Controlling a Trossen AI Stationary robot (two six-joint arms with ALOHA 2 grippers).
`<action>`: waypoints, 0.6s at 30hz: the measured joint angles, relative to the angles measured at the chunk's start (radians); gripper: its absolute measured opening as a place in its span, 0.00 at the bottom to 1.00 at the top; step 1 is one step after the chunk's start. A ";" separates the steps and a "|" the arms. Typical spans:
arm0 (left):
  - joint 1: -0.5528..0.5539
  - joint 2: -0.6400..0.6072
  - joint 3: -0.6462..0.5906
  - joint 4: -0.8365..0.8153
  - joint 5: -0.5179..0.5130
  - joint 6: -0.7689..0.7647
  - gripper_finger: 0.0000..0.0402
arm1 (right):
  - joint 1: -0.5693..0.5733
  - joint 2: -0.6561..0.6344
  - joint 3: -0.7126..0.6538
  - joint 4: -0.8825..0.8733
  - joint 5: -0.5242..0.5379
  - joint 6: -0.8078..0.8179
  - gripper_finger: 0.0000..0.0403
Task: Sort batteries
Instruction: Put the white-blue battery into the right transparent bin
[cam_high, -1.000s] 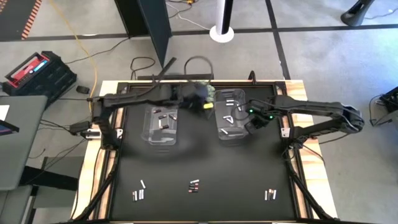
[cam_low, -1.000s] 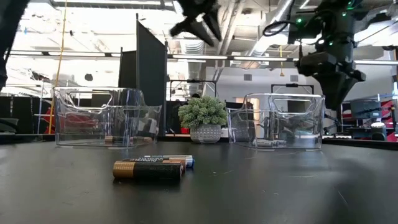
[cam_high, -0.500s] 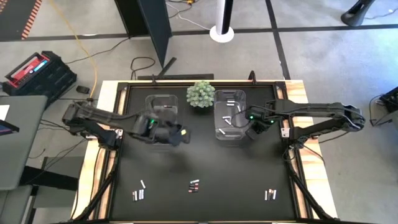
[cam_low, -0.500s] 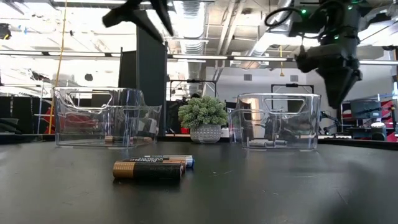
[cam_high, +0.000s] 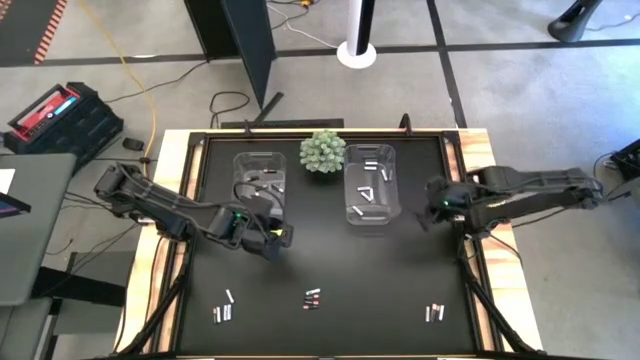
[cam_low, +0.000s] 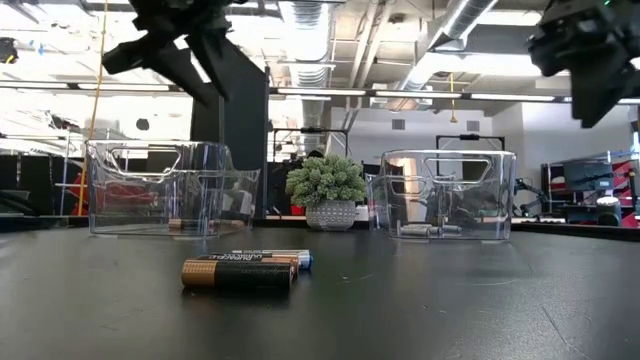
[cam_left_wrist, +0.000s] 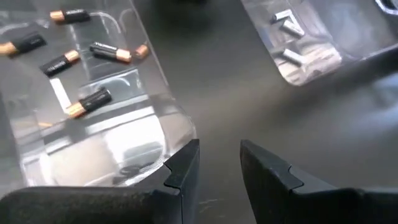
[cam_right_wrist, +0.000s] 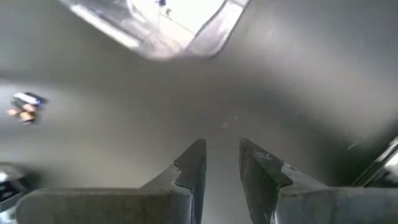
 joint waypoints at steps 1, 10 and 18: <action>0.001 -0.009 -0.007 0.002 0.008 0.022 0.28 | 0.037 0.000 0.000 0.001 0.008 0.049 0.28; -0.005 -0.183 -0.111 0.030 0.078 0.252 0.28 | 0.320 0.145 0.000 0.034 0.105 0.443 0.28; -0.032 -0.341 -0.238 0.040 0.120 0.312 0.28 | 0.491 0.305 0.000 0.161 0.106 0.764 0.28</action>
